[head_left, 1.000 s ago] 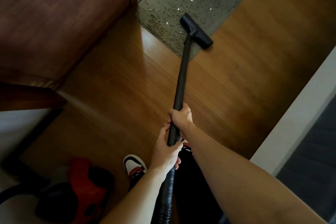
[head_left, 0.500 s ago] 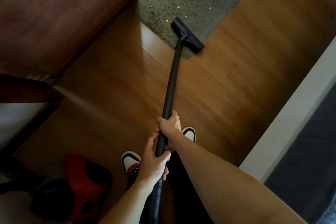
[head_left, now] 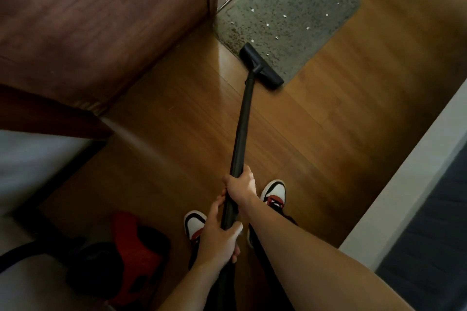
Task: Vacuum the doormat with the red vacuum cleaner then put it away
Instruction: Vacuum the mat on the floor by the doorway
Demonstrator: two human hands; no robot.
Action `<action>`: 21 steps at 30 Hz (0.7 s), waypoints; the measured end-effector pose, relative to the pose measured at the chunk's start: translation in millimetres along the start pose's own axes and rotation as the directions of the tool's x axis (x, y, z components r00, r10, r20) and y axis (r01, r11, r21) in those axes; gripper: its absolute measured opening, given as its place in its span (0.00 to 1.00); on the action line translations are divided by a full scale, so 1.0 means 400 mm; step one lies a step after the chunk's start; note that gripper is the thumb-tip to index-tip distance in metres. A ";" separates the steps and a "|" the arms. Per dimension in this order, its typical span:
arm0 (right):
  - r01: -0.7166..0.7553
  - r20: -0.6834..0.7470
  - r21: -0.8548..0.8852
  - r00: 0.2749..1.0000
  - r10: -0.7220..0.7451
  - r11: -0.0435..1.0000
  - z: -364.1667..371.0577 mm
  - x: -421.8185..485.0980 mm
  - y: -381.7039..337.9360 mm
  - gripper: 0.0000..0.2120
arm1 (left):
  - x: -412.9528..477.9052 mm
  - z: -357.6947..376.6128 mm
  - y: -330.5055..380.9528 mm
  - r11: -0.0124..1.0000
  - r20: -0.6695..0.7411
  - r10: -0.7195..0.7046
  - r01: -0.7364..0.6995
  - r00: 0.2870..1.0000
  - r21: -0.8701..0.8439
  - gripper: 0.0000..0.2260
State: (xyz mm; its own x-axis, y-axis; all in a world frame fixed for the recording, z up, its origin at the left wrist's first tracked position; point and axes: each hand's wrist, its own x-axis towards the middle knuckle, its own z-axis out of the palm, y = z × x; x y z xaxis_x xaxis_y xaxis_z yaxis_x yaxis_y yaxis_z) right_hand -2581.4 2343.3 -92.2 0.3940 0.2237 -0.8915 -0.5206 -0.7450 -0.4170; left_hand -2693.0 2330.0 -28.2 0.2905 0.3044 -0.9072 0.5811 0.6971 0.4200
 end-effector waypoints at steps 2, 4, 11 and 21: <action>0.012 -0.007 -0.004 1.000 -0.012 1.000 0.001 0.005 -0.010 0.15 | 0.003 0.001 0.007 1.000 -0.022 0.017 -0.017 1.000 -0.014 0.26; 0.020 -0.009 -0.009 1.000 -0.020 1.000 -0.002 0.012 -0.024 0.14 | 0.010 0.007 0.022 0.999 -0.035 0.025 -0.026 0.999 -0.031 0.25; 0.009 0.007 -0.014 1.000 -0.009 1.000 -0.053 0.064 -0.071 0.13 | 0.044 0.075 0.071 0.998 -0.061 0.026 -0.029 0.998 -0.055 0.23; 0.004 0.003 -0.025 1.000 -0.004 1.000 -0.154 0.137 -0.160 0.12 | 0.119 0.178 0.151 0.994 -0.055 -0.017 0.011 0.998 -0.108 0.26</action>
State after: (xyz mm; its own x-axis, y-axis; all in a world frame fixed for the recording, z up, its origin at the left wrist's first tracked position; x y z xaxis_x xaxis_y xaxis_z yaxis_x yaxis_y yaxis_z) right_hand -2479.8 2364.7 -103.4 0.3936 0.2290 -0.8903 -0.4998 -0.7595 -0.4163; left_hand -2589.9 2340.3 -44.0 0.2387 0.3280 -0.9140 0.4989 0.7661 0.4052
